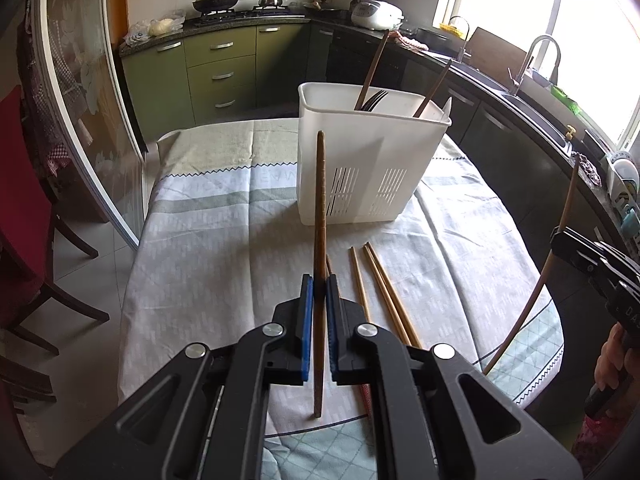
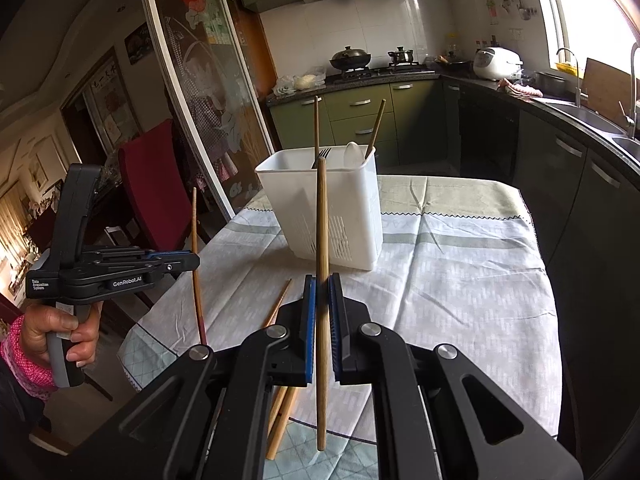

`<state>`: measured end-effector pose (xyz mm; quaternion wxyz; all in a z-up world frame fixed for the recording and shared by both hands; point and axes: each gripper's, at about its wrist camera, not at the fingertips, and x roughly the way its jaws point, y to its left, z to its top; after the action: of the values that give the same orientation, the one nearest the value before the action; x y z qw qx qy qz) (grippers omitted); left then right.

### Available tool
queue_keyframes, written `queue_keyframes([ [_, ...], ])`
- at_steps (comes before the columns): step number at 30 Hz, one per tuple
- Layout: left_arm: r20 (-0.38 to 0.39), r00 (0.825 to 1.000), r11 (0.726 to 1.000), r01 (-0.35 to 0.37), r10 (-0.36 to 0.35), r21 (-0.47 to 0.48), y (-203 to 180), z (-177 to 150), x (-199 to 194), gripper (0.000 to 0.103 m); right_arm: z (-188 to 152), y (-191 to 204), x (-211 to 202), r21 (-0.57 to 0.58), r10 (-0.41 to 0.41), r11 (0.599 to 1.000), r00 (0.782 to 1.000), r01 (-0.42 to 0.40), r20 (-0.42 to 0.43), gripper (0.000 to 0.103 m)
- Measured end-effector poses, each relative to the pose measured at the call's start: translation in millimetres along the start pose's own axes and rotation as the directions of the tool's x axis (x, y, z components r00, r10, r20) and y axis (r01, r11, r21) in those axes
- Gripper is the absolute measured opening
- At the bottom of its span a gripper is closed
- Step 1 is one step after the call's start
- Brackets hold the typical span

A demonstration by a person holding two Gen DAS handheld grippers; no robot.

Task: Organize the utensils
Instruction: 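Lift the held chopsticks upright toward the white holder with both tools, then lower both chopsticks into the white holder and open both tools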

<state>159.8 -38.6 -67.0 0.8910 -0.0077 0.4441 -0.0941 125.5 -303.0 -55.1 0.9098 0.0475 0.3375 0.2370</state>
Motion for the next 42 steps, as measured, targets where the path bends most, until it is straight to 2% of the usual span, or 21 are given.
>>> queue_keyframes([
  [6,0.025,1.000,1.000,0.001,-0.001,0.008,-3,4,-8,0.007,0,-7,7,0.017,-0.009,1.000,1.000,0.008,0.025,0.007],
  [13,0.028,1.000,1.000,0.005,-0.005,0.013,-5,4,-9,0.007,-6,-9,5,-0.005,-0.053,0.999,0.992,0.054,0.111,0.007],
  [18,0.046,0.999,1.000,0.007,-0.008,0.027,-8,7,-17,0.006,-7,-10,-2,-0.004,-0.042,0.999,0.987,0.043,0.155,0.007],
  [24,0.081,0.997,0.999,0.010,-0.013,0.042,-14,17,-30,0.006,11,0,-14,-0.029,-0.011,0.999,0.978,0.018,0.210,0.007],
  [31,0.138,0.990,0.998,0.021,-0.029,0.056,-23,40,-56,0.007,48,15,-20,-0.063,0.022,0.998,0.963,-0.005,0.268,0.007],
  [35,0.199,0.979,0.998,0.018,-0.031,0.067,-28,64,-78,0.007,80,24,-25,-0.080,0.049,0.996,0.947,-0.025,0.317,0.007],
  [39,0.260,0.965,0.997,0.025,-0.043,0.074,-31,97,-98,0.007,120,32,-29,-0.085,0.074,0.995,0.920,-0.045,0.385,0.007],
  [42,0.328,0.943,0.996,0.025,-0.050,0.082,-36,125,-110,0.007,147,36,-28,-0.090,0.071,0.995,0.893,-0.034,0.445,0.007],
])
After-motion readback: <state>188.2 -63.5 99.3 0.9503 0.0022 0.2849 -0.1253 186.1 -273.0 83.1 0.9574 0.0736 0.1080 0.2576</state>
